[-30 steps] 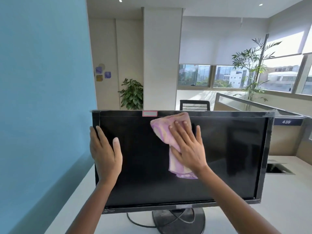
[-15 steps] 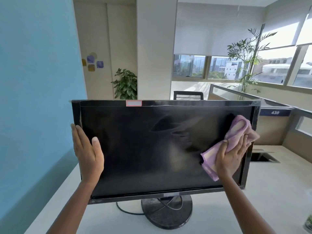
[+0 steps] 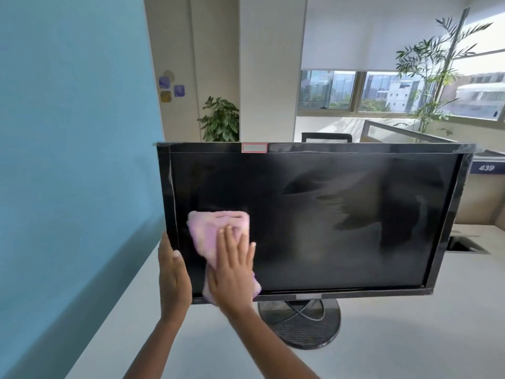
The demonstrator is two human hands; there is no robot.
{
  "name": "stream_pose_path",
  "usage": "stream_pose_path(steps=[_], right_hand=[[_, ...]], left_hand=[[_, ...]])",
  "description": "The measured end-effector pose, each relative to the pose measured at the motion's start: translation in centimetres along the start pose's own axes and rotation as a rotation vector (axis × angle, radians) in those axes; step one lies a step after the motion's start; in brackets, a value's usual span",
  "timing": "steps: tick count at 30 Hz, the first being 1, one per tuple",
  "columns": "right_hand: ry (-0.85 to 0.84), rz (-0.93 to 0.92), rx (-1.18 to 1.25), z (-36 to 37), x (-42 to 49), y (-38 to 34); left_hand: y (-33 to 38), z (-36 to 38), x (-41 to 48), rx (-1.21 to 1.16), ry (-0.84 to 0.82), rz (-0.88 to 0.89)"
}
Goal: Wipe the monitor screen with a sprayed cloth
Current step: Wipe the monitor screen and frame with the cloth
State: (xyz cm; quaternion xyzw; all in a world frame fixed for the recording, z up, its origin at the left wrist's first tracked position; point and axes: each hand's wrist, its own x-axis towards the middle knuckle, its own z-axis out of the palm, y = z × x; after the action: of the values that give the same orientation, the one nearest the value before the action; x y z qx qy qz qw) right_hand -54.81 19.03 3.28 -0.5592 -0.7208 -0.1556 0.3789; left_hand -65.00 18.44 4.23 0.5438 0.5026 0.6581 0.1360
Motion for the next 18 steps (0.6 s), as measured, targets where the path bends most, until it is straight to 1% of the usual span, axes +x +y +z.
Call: stream_pose_path(steps=[2, 5, 8, 10, 12, 14, 16, 18], right_hand=[[-0.109, -0.164, -0.074, 1.2, -0.9, -1.5], [-0.188, -0.27, -0.151, 1.4, -1.7, -1.8], [-0.24, -0.418, -0.264, 0.5, -2.2, 0.2], [-0.278, -0.504, -0.316, -0.2, -2.8, 2.0], [-0.353, -0.549, -0.338, -0.9, -3.5, 3.9], [-0.411, -0.555, -0.35, -1.6, -4.6, 6.0], [-0.414, -0.531, -0.343, -2.2, -5.6, 8.1], [-0.37, -0.494, -0.328, -3.0, -6.3, 10.2]], left_hand=[[-0.4, -0.4, -0.7, -0.042, -0.003, -0.069], [-1.0, -0.8, -1.4, -0.038, 0.001, -0.135], [-1.4, -0.6, -2.2, 0.069, 0.031, -0.191], [-1.3, -0.2, -3.2, 0.214, 0.055, -0.208], [-1.2, 0.4, -4.3, 0.398, 0.035, -0.138], [-0.9, 1.1, -5.4, 0.559, -0.027, -0.006], [-0.6, 1.9, -6.4, 0.688, -0.1, 0.147], [-0.4, 2.9, -7.4, 0.769, -0.175, 0.26]])
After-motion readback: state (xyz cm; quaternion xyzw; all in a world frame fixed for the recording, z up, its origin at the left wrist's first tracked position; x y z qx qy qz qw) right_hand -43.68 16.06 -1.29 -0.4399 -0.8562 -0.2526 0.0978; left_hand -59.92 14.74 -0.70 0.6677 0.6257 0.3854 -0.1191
